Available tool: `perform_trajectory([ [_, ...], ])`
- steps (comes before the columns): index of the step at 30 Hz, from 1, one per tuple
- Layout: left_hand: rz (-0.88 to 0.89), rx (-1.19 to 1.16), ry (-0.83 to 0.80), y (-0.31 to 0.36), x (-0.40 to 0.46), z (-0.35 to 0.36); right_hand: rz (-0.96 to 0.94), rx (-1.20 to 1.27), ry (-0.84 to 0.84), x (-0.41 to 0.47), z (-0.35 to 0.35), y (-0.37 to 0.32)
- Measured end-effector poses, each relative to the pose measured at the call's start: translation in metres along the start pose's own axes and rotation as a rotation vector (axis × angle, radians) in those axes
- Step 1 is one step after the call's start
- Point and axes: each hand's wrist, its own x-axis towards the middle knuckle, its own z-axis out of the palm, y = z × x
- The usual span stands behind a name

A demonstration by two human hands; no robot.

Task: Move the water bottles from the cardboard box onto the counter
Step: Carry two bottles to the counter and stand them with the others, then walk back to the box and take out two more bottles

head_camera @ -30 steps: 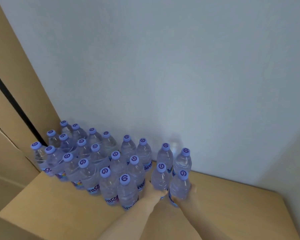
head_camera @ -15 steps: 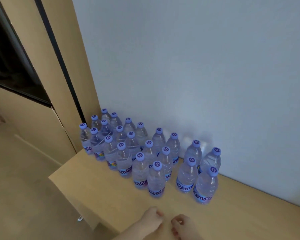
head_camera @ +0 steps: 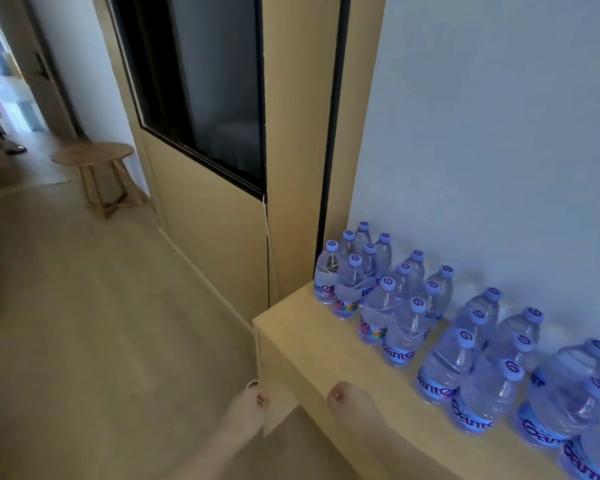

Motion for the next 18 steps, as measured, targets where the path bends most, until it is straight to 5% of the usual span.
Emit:
perform_trajectory([
  [18,-0.404,-0.071,0.320,-0.199,0.081,-0.274,-0.441,-0.369,-0.236,0.179,0.117,-0.338],
])
